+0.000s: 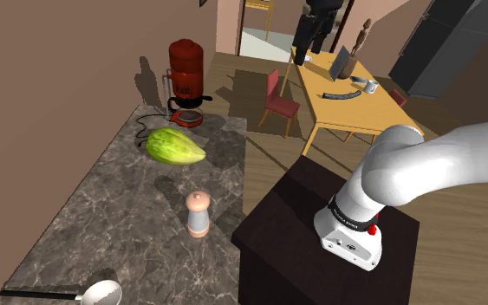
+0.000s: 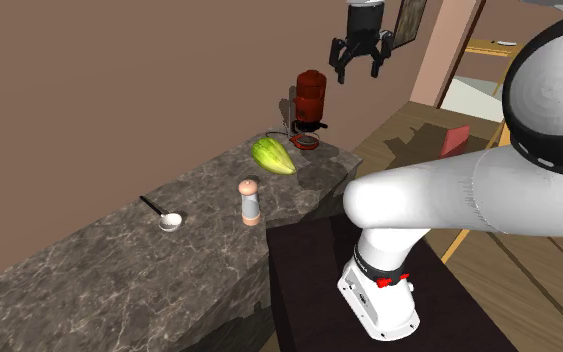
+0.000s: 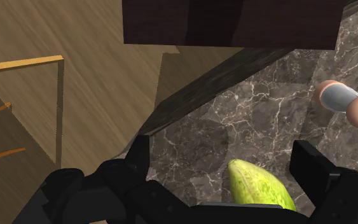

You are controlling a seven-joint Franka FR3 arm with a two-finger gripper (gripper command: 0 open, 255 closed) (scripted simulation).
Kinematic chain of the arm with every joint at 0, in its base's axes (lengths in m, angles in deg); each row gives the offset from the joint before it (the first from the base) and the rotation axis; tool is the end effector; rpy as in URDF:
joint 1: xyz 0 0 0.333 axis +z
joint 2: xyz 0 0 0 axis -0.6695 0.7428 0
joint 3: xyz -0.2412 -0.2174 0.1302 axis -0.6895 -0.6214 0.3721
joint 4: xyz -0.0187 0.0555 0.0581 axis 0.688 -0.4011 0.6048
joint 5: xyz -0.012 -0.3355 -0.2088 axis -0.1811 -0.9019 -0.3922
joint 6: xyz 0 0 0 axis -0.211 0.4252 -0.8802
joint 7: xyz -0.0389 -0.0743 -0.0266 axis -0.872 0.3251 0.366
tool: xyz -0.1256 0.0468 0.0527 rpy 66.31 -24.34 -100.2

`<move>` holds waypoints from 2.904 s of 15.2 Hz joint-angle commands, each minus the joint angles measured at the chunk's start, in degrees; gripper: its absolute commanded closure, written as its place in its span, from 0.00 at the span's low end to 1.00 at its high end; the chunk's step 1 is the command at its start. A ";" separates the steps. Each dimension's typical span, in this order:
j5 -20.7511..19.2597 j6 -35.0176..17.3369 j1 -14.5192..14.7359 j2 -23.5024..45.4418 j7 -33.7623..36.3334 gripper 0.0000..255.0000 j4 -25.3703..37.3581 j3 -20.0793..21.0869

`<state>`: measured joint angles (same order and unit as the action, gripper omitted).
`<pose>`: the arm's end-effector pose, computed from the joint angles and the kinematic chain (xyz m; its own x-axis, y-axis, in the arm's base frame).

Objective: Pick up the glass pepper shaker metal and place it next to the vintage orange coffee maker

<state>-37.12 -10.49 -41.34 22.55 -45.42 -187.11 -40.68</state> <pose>0.2724 -0.0104 0.6150 1.0000 0.0063 0.0028 0.0061 -0.9961 0.0886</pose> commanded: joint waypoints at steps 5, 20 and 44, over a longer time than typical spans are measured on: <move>3.31 -5.29 0.80 -1.24 4.60 0.00 -6.78 2.60; 17.11 -30.33 6.01 6.43 20.60 0.00 -23.05 15.10; 17.11 -69.91 7.32 45.21 41.39 0.00 -20.60 31.08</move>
<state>-19.56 -79.55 -34.06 67.06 -4.47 -207.55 -9.71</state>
